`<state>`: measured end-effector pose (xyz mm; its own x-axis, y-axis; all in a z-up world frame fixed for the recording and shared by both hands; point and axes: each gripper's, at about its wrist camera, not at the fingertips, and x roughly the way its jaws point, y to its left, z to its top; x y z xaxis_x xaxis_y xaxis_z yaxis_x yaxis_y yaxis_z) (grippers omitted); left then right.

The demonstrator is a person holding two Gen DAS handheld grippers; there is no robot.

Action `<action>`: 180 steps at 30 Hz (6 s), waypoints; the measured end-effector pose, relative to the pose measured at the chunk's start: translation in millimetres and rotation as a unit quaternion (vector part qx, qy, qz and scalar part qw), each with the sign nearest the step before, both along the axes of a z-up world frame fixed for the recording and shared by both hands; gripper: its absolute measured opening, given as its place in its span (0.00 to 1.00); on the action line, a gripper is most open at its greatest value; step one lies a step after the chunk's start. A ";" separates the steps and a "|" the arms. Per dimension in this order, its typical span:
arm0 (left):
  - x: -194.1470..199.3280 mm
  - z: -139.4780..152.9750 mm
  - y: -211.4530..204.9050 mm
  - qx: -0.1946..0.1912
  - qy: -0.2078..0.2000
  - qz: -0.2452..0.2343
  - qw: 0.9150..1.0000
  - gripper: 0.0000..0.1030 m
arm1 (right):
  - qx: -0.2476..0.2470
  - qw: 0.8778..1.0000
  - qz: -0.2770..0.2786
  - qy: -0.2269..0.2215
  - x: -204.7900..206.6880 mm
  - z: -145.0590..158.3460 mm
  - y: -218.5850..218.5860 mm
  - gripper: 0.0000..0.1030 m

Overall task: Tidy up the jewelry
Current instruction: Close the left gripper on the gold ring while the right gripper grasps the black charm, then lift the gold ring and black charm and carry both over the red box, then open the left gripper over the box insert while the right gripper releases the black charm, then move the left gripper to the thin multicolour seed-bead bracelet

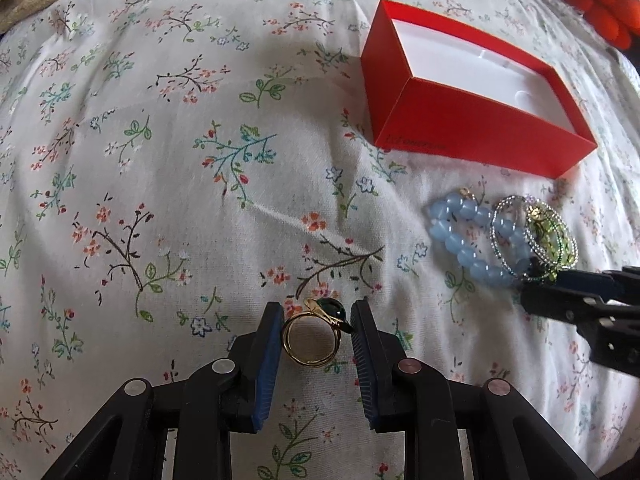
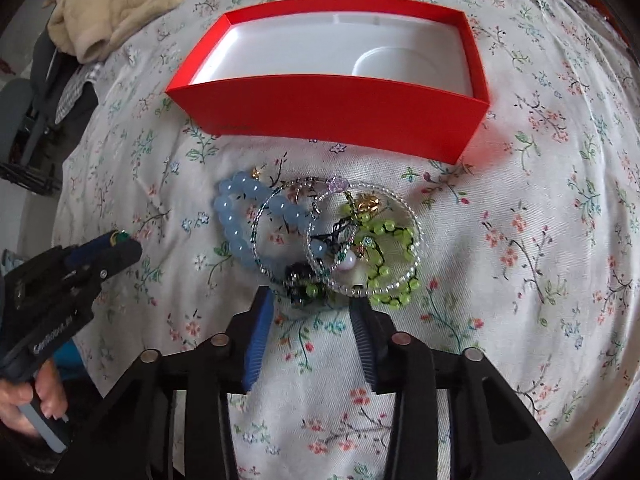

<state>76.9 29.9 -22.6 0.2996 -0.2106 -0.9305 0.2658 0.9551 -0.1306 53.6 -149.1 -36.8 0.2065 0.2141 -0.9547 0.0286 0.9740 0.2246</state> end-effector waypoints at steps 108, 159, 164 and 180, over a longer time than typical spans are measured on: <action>66.3 56.2 -78.9 -0.069 -0.146 -0.051 0.986 0.27 | -0.023 0.982 -0.025 -0.187 53.1 76.3 -45.9 0.21; 3.9 68.4 -41.0 0.000 -0.123 -0.007 0.992 0.95 | -0.042 0.981 -0.059 -0.178 -27.5 102.8 -59.7 0.68; -8.5 63.1 -29.9 0.007 -0.103 0.002 0.995 0.96 | -0.045 0.985 -0.058 -0.157 -43.1 97.3 -53.0 0.68; -32.3 38.7 8.2 0.023 -0.072 0.003 0.997 0.96 | -0.037 0.990 -0.068 -0.114 -60.4 66.4 -59.6 0.68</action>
